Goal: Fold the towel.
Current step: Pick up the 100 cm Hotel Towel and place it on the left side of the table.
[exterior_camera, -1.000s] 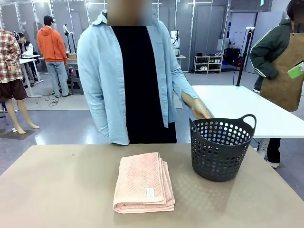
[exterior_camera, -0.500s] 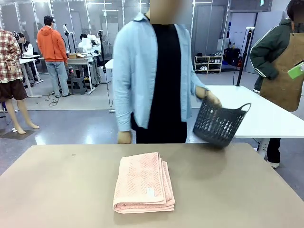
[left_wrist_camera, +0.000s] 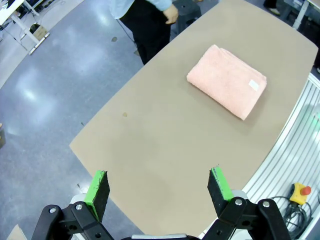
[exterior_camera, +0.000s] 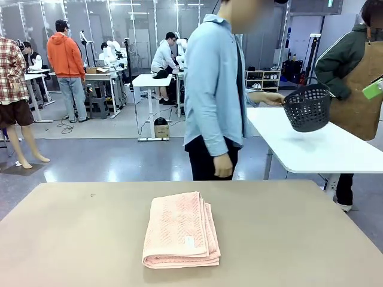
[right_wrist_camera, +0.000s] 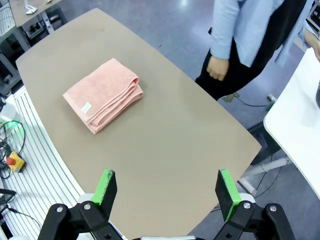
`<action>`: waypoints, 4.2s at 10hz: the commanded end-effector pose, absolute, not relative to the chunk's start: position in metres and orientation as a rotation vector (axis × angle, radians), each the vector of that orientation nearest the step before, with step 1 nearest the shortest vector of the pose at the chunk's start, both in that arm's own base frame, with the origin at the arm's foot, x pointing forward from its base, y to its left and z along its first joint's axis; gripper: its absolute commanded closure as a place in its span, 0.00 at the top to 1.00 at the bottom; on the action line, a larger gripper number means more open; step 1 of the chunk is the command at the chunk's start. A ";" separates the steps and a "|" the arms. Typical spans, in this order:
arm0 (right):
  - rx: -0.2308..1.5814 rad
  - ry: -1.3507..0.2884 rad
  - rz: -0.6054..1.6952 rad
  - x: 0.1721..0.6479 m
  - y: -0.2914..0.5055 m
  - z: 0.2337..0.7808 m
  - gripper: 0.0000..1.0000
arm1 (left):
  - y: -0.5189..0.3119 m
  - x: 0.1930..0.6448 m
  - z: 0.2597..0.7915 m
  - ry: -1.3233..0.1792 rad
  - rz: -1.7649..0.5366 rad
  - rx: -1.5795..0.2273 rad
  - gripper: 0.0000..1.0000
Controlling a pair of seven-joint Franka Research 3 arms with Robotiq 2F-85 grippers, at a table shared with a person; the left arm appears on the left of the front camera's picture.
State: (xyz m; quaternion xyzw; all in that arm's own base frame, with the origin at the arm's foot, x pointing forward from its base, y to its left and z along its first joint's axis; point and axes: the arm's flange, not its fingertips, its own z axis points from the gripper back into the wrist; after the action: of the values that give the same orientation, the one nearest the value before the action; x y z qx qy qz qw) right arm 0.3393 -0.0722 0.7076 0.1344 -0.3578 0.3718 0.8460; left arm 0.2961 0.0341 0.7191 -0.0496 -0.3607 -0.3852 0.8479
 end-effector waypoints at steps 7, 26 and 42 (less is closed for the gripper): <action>0.283 -0.750 0.763 0.340 -0.072 0.710 1.00 | 0.034 0.293 0.723 -0.753 -0.793 -0.093 1.00; 0.283 -0.750 0.763 0.340 -0.072 0.710 1.00 | -0.131 0.460 0.382 -0.338 -0.146 -0.779 1.00; 0.283 -0.750 0.763 0.340 -0.072 0.710 1.00 | -0.153 0.466 0.316 -0.285 -0.013 -0.903 1.00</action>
State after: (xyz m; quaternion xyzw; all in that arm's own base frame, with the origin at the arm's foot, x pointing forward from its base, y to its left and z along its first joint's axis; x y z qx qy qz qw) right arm 0.3393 -0.0722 0.7080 0.1351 -0.3578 0.3713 0.8461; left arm 0.4590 -0.1447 0.3315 -0.4162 -0.1213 -0.0164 0.9010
